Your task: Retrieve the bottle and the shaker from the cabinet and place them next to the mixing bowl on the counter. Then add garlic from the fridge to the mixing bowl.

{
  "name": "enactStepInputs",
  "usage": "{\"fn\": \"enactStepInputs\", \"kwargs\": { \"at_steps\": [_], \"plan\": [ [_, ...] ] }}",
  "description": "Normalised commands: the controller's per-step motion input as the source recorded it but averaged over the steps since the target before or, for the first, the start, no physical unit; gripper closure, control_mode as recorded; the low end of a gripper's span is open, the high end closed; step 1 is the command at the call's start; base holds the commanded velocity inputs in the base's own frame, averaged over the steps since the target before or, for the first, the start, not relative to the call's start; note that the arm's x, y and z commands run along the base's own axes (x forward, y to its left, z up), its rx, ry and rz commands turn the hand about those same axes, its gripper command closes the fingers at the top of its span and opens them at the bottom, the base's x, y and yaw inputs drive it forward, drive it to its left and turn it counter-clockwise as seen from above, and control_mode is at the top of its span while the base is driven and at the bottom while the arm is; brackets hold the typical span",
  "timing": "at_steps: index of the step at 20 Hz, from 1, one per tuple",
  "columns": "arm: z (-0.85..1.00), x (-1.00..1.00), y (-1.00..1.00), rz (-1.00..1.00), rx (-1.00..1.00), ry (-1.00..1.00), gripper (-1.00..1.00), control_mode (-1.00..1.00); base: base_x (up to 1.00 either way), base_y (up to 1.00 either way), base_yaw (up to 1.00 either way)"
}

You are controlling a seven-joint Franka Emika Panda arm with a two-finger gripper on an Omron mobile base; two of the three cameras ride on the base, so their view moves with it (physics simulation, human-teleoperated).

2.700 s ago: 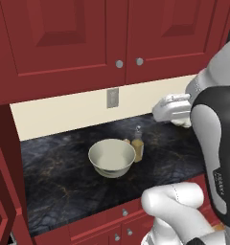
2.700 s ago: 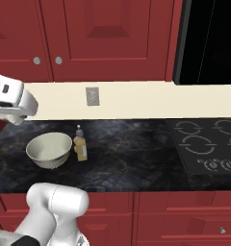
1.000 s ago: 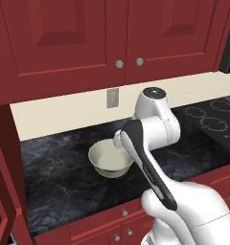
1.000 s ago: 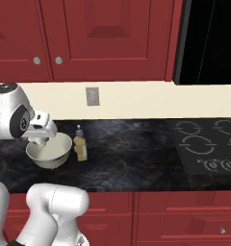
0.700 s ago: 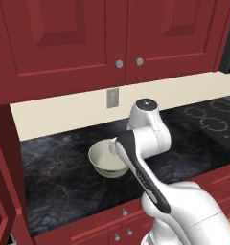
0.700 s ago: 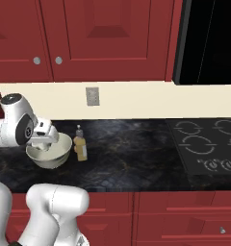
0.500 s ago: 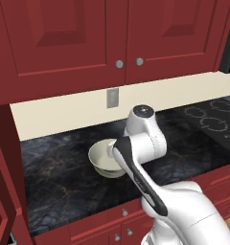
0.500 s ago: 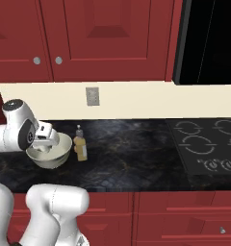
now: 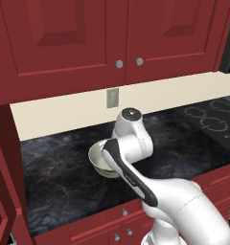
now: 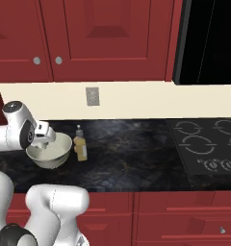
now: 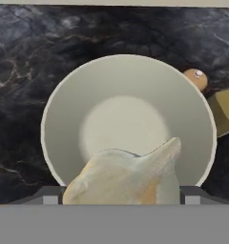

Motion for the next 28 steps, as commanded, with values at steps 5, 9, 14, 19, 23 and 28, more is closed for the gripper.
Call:
{"fn": "enactStepInputs", "kwargs": {
  "at_steps": [5,9,14,19,23,28],
  "plan": [
    [-0.19,0.31,0.07,0.25,0.00,0.02,1.00,-1.00,0.00,0.00,0.00],
    [-0.03,0.03,-0.04,0.23,0.00,0.00,1.00,-1.00,0.00,0.00,0.00],
    [-0.10,0.00,0.00,0.01,0.00,0.00,1.00,-1.00,0.00,0.00,0.00],
    [-0.24,0.10,0.00,-0.06,-0.02,0.03,1.00,-1.00,0.00,0.00,0.00],
    [-0.14,0.36,0.00,-0.05,-0.01,0.04,1.00,-1.00,0.00,0.00,0.00],
    [0.00,0.14,0.00,-0.04,-0.01,0.05,1.00,-1.00,0.00,0.00,0.00]
  ]
}}
